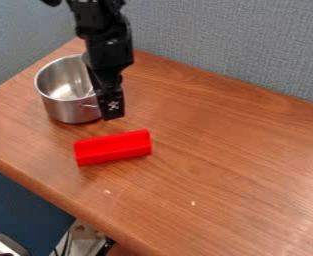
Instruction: Move the red object from the metal pot to the table
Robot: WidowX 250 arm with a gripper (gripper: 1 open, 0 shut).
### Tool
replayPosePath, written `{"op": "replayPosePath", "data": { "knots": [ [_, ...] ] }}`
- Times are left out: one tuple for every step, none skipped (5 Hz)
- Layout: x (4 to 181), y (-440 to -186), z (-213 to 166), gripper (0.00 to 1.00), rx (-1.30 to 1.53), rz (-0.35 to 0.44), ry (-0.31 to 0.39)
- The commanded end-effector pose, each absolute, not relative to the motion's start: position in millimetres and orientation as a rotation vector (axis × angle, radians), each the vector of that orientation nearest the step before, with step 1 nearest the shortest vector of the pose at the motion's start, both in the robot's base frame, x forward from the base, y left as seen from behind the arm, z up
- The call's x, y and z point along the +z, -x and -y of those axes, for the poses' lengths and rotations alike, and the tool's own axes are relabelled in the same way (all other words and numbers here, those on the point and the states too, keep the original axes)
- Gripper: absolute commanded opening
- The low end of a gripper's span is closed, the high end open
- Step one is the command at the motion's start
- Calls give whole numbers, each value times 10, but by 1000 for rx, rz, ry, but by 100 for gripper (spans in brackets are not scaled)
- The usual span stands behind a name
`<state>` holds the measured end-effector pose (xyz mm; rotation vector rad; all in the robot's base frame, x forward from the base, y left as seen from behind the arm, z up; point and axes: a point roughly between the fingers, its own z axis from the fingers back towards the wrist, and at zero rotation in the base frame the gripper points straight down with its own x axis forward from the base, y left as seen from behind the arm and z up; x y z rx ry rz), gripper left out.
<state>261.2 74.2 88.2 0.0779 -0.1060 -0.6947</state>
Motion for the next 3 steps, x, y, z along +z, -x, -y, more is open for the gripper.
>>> {"op": "replayPosePath", "data": {
  "knots": [
    [941, -2594, -793, 100, -677, 178, -81],
    [1005, -2580, -785, 100, -674, 191, -83],
    [1082, -2544, -751, 100, -674, 202, -75]
  ]
}}
